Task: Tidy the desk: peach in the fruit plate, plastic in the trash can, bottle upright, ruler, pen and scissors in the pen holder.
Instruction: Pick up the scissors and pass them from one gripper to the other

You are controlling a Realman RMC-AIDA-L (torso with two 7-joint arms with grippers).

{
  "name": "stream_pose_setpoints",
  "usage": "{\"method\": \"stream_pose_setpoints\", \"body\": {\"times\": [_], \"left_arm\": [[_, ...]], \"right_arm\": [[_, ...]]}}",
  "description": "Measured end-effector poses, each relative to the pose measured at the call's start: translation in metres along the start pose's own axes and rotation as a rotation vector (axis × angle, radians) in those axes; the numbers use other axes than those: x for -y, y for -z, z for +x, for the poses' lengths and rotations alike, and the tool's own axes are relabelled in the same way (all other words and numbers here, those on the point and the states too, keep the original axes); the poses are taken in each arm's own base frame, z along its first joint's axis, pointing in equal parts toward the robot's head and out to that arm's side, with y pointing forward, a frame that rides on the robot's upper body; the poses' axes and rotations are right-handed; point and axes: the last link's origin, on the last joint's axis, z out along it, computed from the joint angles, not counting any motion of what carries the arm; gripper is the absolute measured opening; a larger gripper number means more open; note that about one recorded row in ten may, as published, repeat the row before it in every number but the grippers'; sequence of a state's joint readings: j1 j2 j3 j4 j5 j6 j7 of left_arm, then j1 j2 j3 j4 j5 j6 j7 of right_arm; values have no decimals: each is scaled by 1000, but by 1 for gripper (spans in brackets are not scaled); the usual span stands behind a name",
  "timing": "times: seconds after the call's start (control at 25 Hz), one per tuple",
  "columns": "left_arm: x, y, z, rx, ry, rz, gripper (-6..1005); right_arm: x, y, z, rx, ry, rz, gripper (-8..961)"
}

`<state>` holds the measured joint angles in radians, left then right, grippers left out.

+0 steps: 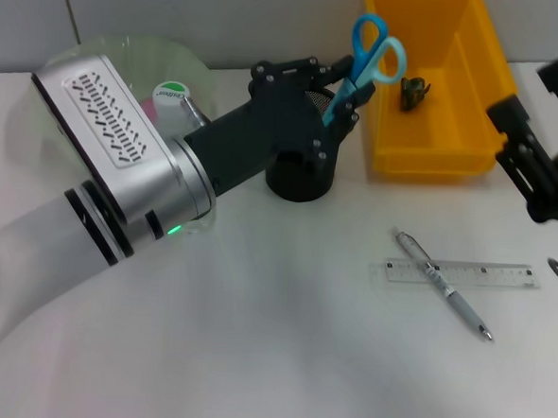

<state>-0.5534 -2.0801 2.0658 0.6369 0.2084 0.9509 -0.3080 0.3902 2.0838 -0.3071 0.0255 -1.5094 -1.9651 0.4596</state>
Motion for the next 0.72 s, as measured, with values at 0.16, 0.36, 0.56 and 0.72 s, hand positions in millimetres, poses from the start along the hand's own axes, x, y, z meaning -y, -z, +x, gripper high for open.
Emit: {"method": "stream_pose_setpoints", "body": {"times": [0.16,0.36,0.56,0.72], "left_arm": [[-3,2,-2,3,3,6,256],[-5,3,-3,3,0,0,256],[-8,3,-3,5,-8,-7,256],[-7,3,-3,6,-7,-5,256]], "right_arm": [[6,-15,4,3,11,8,660],[6,-29,15,-35,-14,11,659],[2,-36,22,-60,-37,-2,659],[-1,-37,25,-74,-47,-17,658]]}}
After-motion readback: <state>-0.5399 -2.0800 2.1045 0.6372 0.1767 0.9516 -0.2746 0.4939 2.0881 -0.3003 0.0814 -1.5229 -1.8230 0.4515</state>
